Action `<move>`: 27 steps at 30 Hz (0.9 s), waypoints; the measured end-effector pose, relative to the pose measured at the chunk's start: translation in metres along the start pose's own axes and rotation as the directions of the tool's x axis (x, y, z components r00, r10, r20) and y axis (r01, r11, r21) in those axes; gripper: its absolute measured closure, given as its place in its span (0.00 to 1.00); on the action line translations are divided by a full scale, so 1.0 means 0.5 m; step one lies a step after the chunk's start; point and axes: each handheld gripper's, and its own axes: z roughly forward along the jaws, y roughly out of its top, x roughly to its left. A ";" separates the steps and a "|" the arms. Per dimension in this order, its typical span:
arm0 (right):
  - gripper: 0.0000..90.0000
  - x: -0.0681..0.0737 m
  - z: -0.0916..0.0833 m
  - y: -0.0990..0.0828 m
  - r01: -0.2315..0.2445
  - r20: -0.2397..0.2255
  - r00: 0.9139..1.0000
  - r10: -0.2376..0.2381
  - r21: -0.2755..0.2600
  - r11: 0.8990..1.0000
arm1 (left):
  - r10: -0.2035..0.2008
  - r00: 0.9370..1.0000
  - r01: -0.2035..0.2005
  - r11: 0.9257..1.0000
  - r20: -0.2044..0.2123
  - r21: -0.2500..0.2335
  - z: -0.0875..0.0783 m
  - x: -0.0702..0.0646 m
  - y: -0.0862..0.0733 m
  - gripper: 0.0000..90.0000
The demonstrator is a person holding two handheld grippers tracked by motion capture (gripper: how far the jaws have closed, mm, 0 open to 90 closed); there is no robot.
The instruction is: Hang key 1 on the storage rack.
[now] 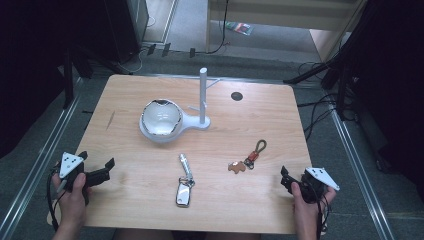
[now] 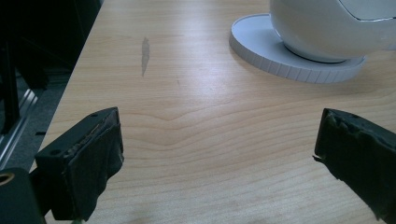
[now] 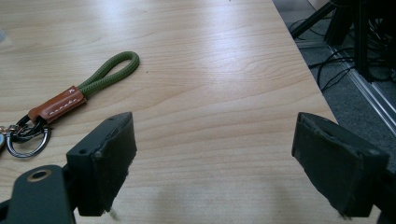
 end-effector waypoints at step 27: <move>0.26 0.082 0.004 0.051 0.160 -0.029 0.987 -0.158 0.108 0.981 | 0.033 0.999 -0.033 0.999 -0.003 0.004 -0.001 -0.008 -0.001 0.02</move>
